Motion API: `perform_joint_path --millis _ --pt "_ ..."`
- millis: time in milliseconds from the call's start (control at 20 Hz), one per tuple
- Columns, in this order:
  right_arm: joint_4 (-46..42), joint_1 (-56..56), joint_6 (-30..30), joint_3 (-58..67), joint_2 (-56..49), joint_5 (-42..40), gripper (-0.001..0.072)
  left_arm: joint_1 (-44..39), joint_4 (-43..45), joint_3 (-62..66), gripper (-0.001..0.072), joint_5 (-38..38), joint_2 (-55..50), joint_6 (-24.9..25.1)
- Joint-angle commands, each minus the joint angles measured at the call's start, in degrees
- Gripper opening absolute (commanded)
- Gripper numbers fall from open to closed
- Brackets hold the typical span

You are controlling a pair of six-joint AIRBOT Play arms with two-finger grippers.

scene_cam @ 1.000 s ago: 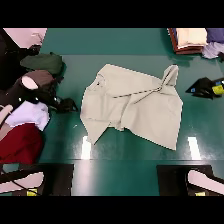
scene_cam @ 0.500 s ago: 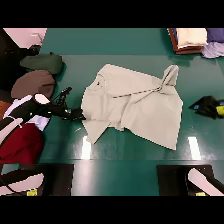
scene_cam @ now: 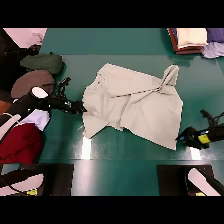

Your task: Fold the shirts.

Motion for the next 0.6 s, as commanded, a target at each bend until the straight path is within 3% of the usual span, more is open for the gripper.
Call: perform_joint_path --millis 0,100,150,300,350,500,550 --pt "-0.9 3.3 0.8 -5.6 0.1 -3.6 0.05 0.0 0.0 0.9 0.0025 0.0 0.1 0.1" --pt "-0.9 5.2 1.8 -6.2 0.1 -5.2 0.0495 0.0 0.0 0.9 0.0025 0.0 0.1 0.1" --pt "-0.8 5.9 1.9 -6.2 0.2 -5.7 0.0435 0.0 0.0 0.9 0.0024 0.0 0.1 0.1" --pt "-0.8 7.5 2.3 -6.1 0.2 -7.1 0.0402 0.0 0.0 0.9 0.0025 0.0 0.1 0.1" --pt "-0.8 8.0 2.3 -6.1 0.2 -7.4 0.0272 0.0 0.0 0.9 0.0025 0.0 0.1 0.1" --pt "-0.8 10.0 2.3 -6.1 0.2 -8.8 0.003 0.0 0.0 0.9 0.0023 -0.2 0.3 0.0" --pt "-0.8 10.6 2.3 -5.7 0.2 -8.8 0.0012 0.0 0.0 0.9 0.0023 0.0 1.2 0.0"
